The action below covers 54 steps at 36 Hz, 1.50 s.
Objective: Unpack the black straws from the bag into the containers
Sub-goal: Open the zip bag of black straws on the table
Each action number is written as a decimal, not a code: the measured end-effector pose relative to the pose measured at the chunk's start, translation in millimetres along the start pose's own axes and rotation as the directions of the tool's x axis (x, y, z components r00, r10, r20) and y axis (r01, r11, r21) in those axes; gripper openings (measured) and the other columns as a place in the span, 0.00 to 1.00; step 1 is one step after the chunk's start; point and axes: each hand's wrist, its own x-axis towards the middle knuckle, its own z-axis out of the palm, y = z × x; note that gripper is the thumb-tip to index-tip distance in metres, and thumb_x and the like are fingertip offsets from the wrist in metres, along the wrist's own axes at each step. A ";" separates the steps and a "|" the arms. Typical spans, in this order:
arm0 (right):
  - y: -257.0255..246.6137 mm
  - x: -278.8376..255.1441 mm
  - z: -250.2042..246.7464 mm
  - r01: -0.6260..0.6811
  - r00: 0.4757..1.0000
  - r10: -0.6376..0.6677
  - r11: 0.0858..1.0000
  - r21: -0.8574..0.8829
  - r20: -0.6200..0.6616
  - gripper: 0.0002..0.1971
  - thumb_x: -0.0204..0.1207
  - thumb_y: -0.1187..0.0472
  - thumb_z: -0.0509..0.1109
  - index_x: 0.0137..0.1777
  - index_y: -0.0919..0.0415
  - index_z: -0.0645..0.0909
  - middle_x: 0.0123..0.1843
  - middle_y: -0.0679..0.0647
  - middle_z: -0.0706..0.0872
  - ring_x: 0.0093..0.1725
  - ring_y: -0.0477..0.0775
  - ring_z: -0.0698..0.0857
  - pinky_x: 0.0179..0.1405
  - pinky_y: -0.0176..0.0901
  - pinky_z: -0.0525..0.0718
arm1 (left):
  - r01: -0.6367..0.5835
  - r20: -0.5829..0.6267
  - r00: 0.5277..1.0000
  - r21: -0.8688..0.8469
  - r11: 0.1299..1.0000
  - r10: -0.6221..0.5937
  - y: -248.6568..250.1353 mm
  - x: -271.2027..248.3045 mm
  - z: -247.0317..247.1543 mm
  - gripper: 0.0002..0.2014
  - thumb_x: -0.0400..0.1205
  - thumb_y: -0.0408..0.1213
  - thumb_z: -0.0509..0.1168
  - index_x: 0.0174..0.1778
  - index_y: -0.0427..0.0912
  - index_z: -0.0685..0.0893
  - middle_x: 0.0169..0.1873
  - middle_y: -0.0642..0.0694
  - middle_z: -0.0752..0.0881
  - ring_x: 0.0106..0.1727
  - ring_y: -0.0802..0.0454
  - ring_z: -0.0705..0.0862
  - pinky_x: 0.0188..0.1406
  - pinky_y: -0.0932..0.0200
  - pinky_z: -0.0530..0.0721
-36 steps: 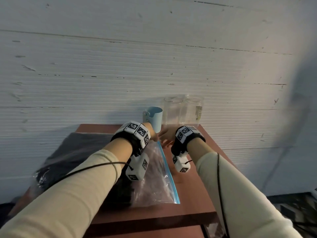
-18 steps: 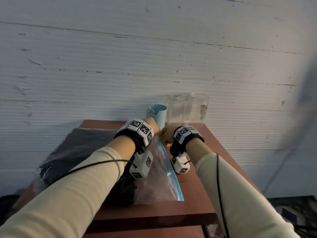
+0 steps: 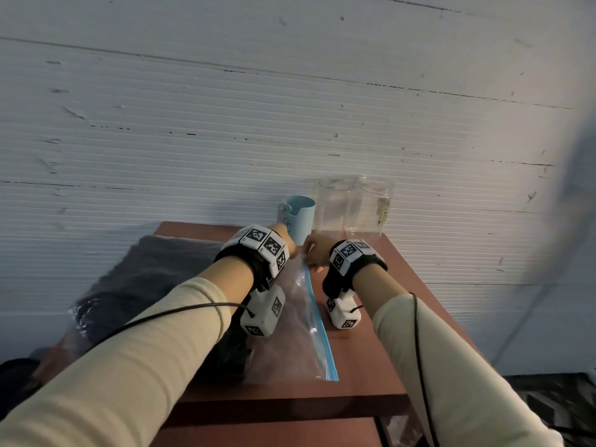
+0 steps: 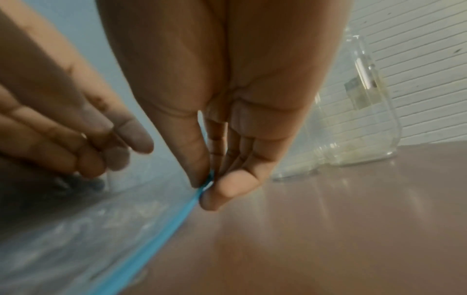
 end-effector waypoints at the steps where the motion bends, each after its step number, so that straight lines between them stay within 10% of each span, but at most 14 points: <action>1: 1.0 0.3 -1.5 0.001 1.000 0.001 0.998 0.069 -0.029 0.06 0.78 0.71 0.67 0.44 0.59 0.77 0.39 0.60 0.85 0.34 0.55 0.85 0.46 0.49 0.87 | -0.006 0.000 1.000 -0.009 1.000 0.006 -2.6 1.3 -1.6 0.16 0.69 0.45 0.71 0.50 0.42 0.86 0.46 0.41 0.90 0.48 0.42 0.87 0.58 0.46 0.85; 19: 1.9 -30.9 -28.1 0.299 0.942 -0.202 0.867 0.399 -0.268 0.07 0.77 0.66 0.71 0.45 0.55 0.76 0.36 0.56 0.86 0.38 0.55 0.85 0.49 0.52 0.87 | -0.257 -0.076 0.966 -0.153 0.954 0.247 16.4 -8.8 -29.7 0.17 0.83 0.42 0.66 0.67 0.41 0.83 0.65 0.42 0.84 0.64 0.46 0.82 0.54 0.61 0.73; 27: 9.2 -29.4 -26.7 0.237 0.961 -0.133 0.846 0.478 -0.242 0.07 0.74 0.71 0.72 0.45 0.60 0.79 0.39 0.62 0.86 0.38 0.57 0.85 0.50 0.51 0.88 | -0.197 0.002 0.980 -0.064 0.978 0.197 24.0 -3.5 -29.7 0.14 0.81 0.41 0.70 0.61 0.40 0.85 0.53 0.42 0.84 0.55 0.46 0.84 0.33 0.64 0.74; 32: 15.4 -23.3 -27.3 0.197 0.974 -0.112 0.845 0.496 -0.196 0.08 0.74 0.73 0.73 0.40 0.61 0.80 0.37 0.60 0.85 0.33 0.51 0.86 0.37 0.37 0.88 | -0.099 0.011 0.995 -0.006 0.995 0.099 25.8 6.9 -23.5 0.14 0.76 0.39 0.74 0.57 0.40 0.89 0.54 0.43 0.88 0.57 0.44 0.87 0.60 0.51 0.84; 43: 20.7 -13.7 -24.3 0.147 0.989 -0.132 0.875 0.461 -0.065 0.11 0.76 0.75 0.71 0.35 0.63 0.75 0.37 0.63 0.84 0.29 0.50 0.85 0.33 0.36 0.88 | 0.012 0.030 0.999 -0.011 1.000 -0.012 28.5 39.4 -12.8 0.11 0.59 0.48 0.64 0.30 0.46 0.77 0.41 0.45 0.83 0.56 0.40 0.88 0.53 0.52 0.87; 48: 24.5 -26.7 -17.4 0.161 0.980 -0.194 0.891 0.424 0.036 0.14 0.73 0.78 0.72 0.33 0.64 0.74 0.47 0.68 0.85 0.28 0.49 0.86 0.30 0.33 0.87 | 0.097 -0.058 0.994 0.045 0.994 -0.094 17.3 69.8 -4.0 0.34 0.66 0.44 0.73 0.70 0.39 0.77 0.59 0.35 0.85 0.58 0.35 0.85 0.61 0.46 0.83; 54: 28.5 -43.1 -13.2 0.168 0.957 -0.239 0.921 0.352 0.167 0.10 0.74 0.75 0.72 0.37 0.66 0.76 0.43 0.67 0.87 0.28 0.43 0.87 0.32 0.32 0.86 | 0.046 -0.166 0.984 -0.086 0.995 -0.060 13.8 30.2 -18.3 0.18 0.78 0.38 0.69 0.61 0.32 0.84 0.59 0.35 0.86 0.61 0.38 0.85 0.54 0.52 0.82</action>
